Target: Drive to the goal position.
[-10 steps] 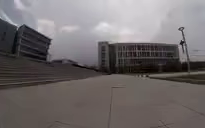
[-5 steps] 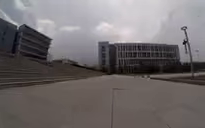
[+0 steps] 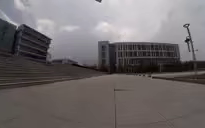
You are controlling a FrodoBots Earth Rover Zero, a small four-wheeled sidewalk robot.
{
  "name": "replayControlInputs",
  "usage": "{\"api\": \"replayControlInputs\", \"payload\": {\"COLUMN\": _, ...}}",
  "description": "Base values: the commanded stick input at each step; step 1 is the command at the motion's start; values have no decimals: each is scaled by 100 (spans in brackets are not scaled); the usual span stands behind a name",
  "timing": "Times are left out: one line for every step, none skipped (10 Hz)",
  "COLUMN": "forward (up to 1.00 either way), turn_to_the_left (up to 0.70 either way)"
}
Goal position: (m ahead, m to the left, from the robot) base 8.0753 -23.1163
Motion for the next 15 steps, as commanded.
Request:
{"api": "replayControlInputs", "payload": {"forward": 70, "turn_to_the_left": 0}}
{"api": "replayControlInputs", "payload": {"forward": 70, "turn_to_the_left": 0}}
{"api": "replayControlInputs", "payload": {"forward": 70, "turn_to_the_left": 0}}
{"api": "replayControlInputs", "payload": {"forward": 70, "turn_to_the_left": 0}}
{"api": "replayControlInputs", "payload": {"forward": 70, "turn_to_the_left": 0}}
{"api": "replayControlInputs", "payload": {"forward": 70, "turn_to_the_left": 0}}
{"api": "replayControlInputs", "payload": {"forward": 70, "turn_to_the_left": 0}}
{"api": "replayControlInputs", "payload": {"forward": 70, "turn_to_the_left": 0}}
{"api": "replayControlInputs", "payload": {"forward": 70, "turn_to_the_left": 0}}
{"api": "replayControlInputs", "payload": {"forward": 70, "turn_to_the_left": 0}}
{"api": "replayControlInputs", "payload": {"forward": 70, "turn_to_the_left": 0}}
{"api": "replayControlInputs", "payload": {"forward": 70, "turn_to_the_left": 0}}
{"api": "replayControlInputs", "payload": {"forward": 70, "turn_to_the_left": 0}}
{"api": "replayControlInputs", "payload": {"forward": 70, "turn_to_the_left": 0}}
{"api": "replayControlInputs", "payload": {"forward": 70, "turn_to_the_left": 0}}
